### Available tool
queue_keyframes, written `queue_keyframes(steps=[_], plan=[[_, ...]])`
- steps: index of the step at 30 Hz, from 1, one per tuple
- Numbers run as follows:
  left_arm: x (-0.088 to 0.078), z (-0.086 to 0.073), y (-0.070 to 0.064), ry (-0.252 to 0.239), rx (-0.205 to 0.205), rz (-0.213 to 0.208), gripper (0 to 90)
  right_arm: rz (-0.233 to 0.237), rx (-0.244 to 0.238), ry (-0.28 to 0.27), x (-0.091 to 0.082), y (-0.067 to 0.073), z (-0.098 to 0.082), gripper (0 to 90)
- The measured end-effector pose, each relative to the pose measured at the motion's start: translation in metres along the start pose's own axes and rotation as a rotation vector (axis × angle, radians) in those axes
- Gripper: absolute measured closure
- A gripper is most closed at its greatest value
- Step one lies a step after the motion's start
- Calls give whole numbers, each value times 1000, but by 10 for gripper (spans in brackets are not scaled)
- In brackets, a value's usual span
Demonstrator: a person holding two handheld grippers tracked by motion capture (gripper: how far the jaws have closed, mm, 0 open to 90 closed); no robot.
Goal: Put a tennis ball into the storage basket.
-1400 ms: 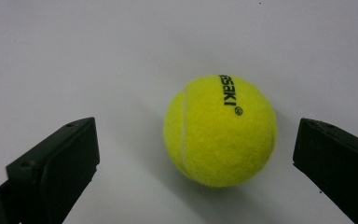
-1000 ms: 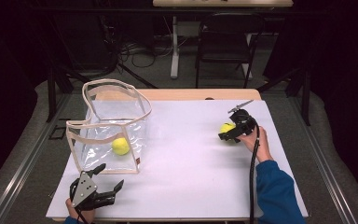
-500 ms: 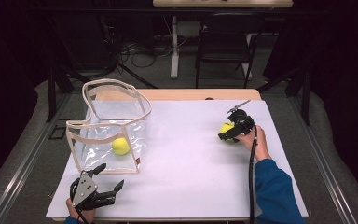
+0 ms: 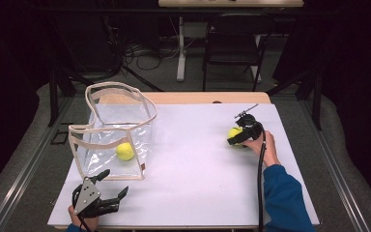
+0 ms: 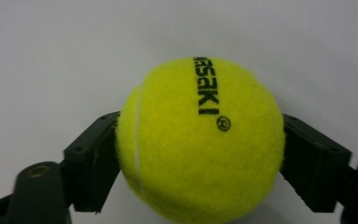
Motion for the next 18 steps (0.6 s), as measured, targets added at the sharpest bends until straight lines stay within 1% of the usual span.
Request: queue_keyframes(steps=[2, 4, 7, 12, 13, 14, 15, 17, 18], plan=[[0, 0, 0, 0, 1, -1, 159, 1, 7, 15, 0, -1, -2, 240], [1, 0, -1, 1, -1, -2, 159, 6, 11, 24, -1, -1, -2, 248], [1, 0, -1, -1, 1, -1, 159, 3, 12, 20, -1, 0, -2, 255], [1, 0, 0, 1, -5, -1, 159, 0, 9, 29, -1, 0, -1, 259], [1, 0, 0, 0, -6, -2, 159, -4, 3, 29, -1, 0, -1, 259], [1, 0, 0, 0, -6, -2, 159, -7, 3, 10, -1, 0, 0, 260], [1, 0, 0, 1, -5, -2, 159, -8, 2, 10, -1, 0, 1, 259], [1, 0, -1, 0, -3, -5, 159, -5, -1, 35, -5, 1, 0, 260], [1, 0, -1, -2, -2, -5, 159, -6, -4, 15, -6, 1, 2, 261]])
Point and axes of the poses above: each handheld gripper's, and its own axes: x roughly forward along the jaws, z roughly out of its top, y roughly to its left, the point moved 7 cm from there along x, roughly forward along the jaws, and after that the axes turned 13 degrees about -x, right-handed, at the moved point
